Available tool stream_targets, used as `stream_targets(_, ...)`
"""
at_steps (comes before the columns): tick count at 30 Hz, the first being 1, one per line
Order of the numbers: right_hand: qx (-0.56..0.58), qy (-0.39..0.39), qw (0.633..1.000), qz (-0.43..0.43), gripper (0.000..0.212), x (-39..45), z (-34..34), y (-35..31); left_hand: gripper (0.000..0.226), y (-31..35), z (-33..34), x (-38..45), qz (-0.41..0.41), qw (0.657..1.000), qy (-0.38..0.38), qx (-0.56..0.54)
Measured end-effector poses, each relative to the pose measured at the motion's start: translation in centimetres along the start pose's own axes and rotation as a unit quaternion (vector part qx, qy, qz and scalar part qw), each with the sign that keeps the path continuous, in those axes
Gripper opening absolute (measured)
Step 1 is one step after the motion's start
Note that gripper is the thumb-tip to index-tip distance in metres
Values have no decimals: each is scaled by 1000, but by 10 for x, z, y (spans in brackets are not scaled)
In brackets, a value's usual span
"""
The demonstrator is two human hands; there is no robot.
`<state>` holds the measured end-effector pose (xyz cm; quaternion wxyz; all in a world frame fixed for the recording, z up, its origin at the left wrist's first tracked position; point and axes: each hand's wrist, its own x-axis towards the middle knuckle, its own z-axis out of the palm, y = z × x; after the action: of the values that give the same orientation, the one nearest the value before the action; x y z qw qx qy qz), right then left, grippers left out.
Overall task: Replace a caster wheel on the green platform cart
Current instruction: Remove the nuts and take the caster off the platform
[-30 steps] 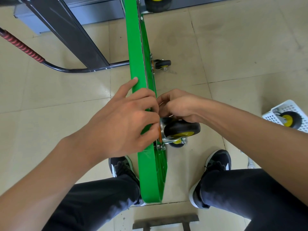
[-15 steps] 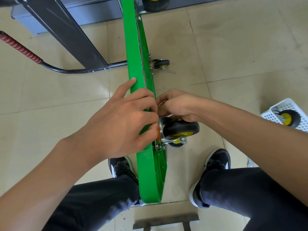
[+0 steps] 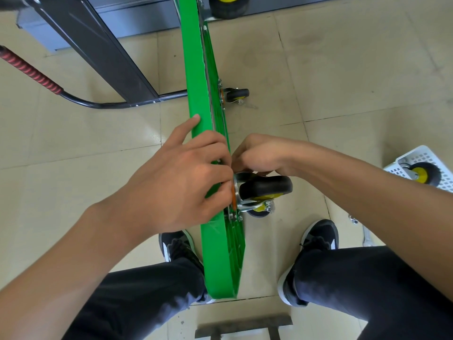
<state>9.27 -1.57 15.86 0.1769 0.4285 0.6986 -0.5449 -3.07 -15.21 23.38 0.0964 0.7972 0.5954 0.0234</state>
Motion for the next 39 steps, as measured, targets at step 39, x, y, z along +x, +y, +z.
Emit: stream_targets(39,154,-41,987,-5,16,11,1,12,34,0,0,0,1,1000,-2,2)
